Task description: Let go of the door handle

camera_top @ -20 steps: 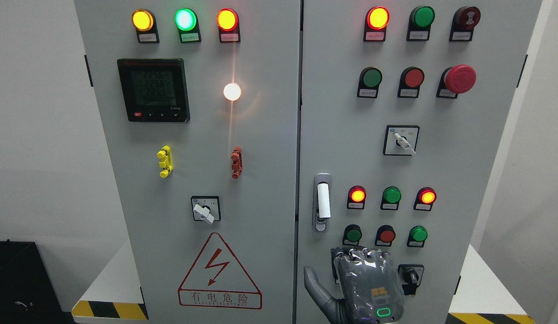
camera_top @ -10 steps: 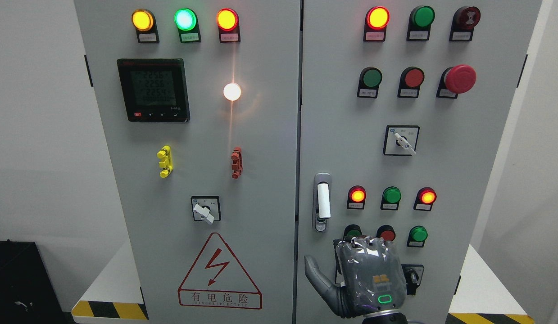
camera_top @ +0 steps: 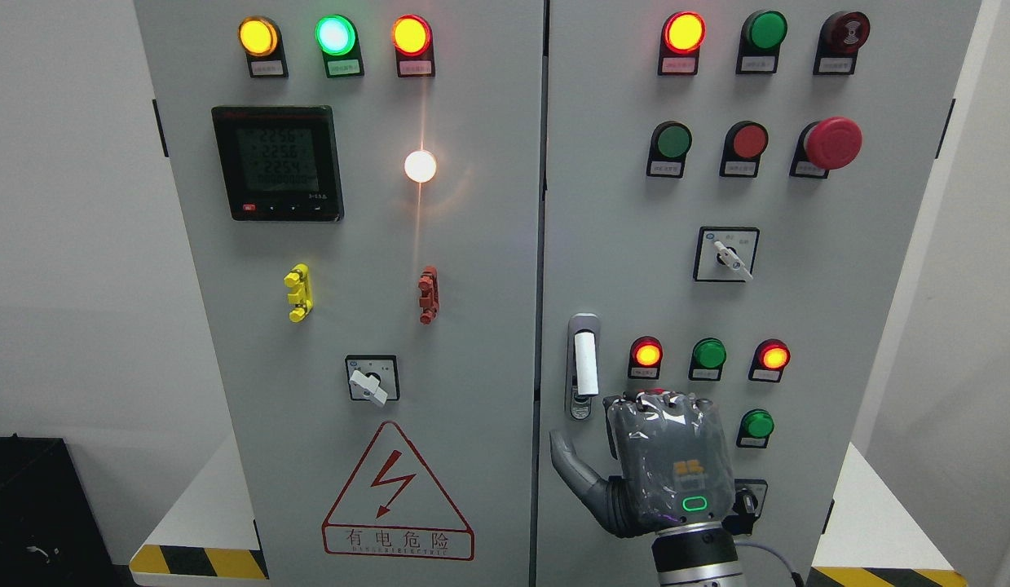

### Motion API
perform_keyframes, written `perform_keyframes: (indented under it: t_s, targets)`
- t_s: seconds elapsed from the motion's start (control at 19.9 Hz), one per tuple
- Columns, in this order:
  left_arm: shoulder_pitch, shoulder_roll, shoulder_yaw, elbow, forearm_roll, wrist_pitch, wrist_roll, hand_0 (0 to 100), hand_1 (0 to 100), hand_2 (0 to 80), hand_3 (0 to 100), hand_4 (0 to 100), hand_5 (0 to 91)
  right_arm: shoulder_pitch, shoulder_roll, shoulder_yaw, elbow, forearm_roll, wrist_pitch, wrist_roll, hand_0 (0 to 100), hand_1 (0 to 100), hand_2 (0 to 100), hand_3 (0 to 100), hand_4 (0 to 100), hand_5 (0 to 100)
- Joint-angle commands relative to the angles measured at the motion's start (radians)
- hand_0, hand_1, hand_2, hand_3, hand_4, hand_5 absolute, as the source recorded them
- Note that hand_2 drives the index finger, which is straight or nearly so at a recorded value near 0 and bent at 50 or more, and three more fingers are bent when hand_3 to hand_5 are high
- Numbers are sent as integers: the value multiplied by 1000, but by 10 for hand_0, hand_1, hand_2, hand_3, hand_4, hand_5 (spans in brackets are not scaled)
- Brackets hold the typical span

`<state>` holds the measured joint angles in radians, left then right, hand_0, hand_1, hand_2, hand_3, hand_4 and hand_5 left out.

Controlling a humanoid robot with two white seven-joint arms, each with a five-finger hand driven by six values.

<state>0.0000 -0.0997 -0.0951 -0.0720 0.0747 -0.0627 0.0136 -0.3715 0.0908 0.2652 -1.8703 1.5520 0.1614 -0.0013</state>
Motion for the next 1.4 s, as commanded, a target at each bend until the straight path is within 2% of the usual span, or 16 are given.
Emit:
perform_keyframes:
  t_s: [0.0,0.35,0.9,1.35]
  targets:
    - [17,0,0,1,-1,0,0,120,556,0,0,0,0,-47,1,-1,43,0,13,14,284,216,927,1000,1000,1000]
    - [17,0,0,0,0,0,0,120,556,0,0,0,0,-92,0,-1,68,0,33,15,275,222,932,1000,1000,1000]
    - [17,0,0,0,0,0,0,120,556,0,0,0,0,-99,1,-1,79,2,35,27,287,241,935,1000,1000,1000]
    - [17,0,0,0,-1,0,0,120,556,0,0,0,0,-98,0,0,76,2,50,26,367,273,939,1000,1000,1000]
